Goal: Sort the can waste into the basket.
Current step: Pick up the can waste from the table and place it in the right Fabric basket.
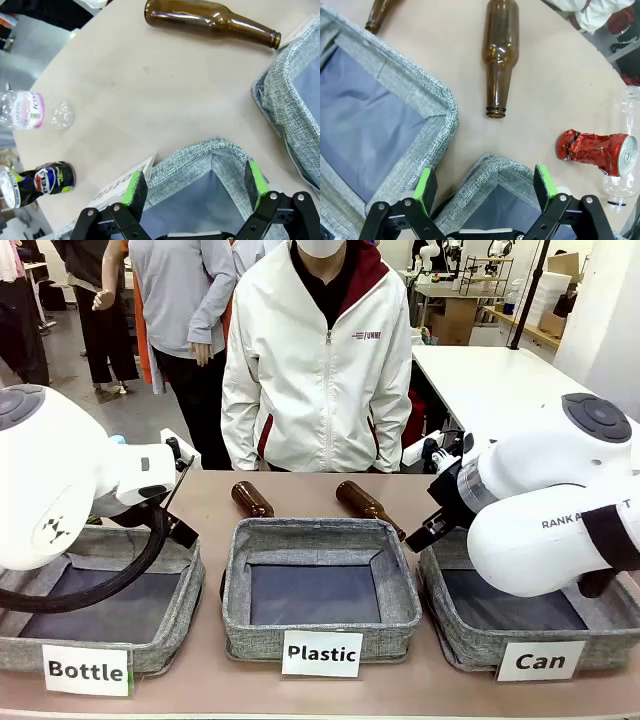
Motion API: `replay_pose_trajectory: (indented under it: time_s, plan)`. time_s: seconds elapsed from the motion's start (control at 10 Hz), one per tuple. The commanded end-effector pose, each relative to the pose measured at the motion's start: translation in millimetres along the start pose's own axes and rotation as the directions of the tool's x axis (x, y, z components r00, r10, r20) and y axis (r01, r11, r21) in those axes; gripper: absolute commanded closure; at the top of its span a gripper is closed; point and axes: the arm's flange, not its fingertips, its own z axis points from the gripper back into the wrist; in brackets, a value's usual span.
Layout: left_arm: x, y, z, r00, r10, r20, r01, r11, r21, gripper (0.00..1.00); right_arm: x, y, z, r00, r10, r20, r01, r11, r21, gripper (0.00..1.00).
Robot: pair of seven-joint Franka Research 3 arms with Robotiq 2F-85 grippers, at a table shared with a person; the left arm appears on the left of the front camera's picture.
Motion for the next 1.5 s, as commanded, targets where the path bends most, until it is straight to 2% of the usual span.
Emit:
replay_pose_trajectory:
  time_s: [0.0, 1.1, 1.2, 1.3, 1.4]
  plan:
    - [0.1, 0.0, 0.2, 1.0, 0.0, 0.0, 0.0, 1.0, 0.0, 0.0, 0.0, 0.0, 0.0, 1.0, 0.0, 0.0, 0.0, 1.0, 0.0, 0.0]
    - [0.0, 0.0, 0.0, 1.0, 0.0, 0.0, 0.0, 1.0, 0.0, 0.0, 0.0, 0.1, 0.0, 1.0, 0.001, 0.0, -0.001, 1.0, 0.0, 0.0]
    - [6.0, -1.2, 20.7, 0.999, -0.017, -0.029, 0.017, 1.0, 0.004, 0.0, 8.8, -3.3, 16.6, 0.997, -0.018, -0.069, 0.019, 1.0, 0.012, 0.0]
    - [12.5, -2.0, 51.7, 0.999, -0.018, -0.045, 0.014, 0.996, -0.093, 0.0, 17.7, -9.9, 46.3, 0.993, -0.059, -0.098, 0.06, 0.998, 0.007, 0.0]
    - [16.4, -1.5, 91.5, 0.995, 0.062, -0.08, -0.075, 0.982, -0.173, 0.0, 25.4, -20.4, 84.0, 0.966, -0.21, -0.15, 0.211, 0.977, -0.008, 0.0]
